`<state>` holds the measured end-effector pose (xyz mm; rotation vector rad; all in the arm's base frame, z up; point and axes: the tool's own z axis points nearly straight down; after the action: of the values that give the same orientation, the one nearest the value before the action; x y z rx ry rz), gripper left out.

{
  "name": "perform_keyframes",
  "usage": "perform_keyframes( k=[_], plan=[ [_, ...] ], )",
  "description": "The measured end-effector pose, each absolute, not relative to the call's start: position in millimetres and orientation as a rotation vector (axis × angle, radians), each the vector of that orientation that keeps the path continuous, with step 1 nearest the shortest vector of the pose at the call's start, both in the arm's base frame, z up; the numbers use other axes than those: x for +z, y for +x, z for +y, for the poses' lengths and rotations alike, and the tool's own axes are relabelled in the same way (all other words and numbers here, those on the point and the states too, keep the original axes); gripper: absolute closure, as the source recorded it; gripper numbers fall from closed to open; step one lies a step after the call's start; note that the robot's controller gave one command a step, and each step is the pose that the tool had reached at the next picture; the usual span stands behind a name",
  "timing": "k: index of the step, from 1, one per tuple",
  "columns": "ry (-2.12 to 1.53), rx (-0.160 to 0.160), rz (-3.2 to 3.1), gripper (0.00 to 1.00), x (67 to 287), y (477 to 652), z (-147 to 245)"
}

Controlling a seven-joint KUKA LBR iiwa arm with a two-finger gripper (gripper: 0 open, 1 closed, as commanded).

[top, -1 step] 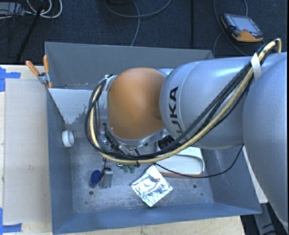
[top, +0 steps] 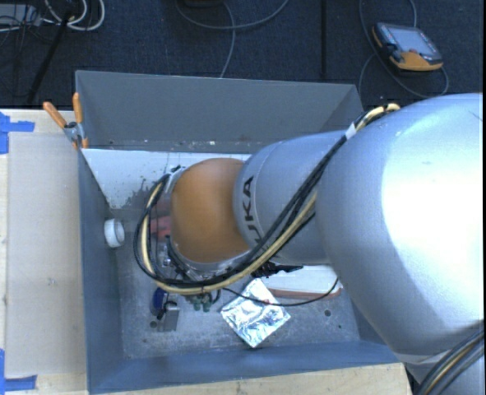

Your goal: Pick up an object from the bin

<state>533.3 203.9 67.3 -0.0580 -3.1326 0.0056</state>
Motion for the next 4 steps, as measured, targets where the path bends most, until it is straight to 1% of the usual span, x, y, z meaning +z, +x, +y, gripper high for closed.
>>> perform_keyframes(
  k=[1,2,3,4],
  plan=[
    [-0.064,0.001,-3.139,1.00,72,535.5,204],
    [-0.066,0.001,-3.139,0.00,72,535.5,204],
    [-0.051,-0.001,-3.143,0.00,70,544.2,250],
    [0.044,-0.001,-3.146,0.00,70,599.5,237]
  ],
)
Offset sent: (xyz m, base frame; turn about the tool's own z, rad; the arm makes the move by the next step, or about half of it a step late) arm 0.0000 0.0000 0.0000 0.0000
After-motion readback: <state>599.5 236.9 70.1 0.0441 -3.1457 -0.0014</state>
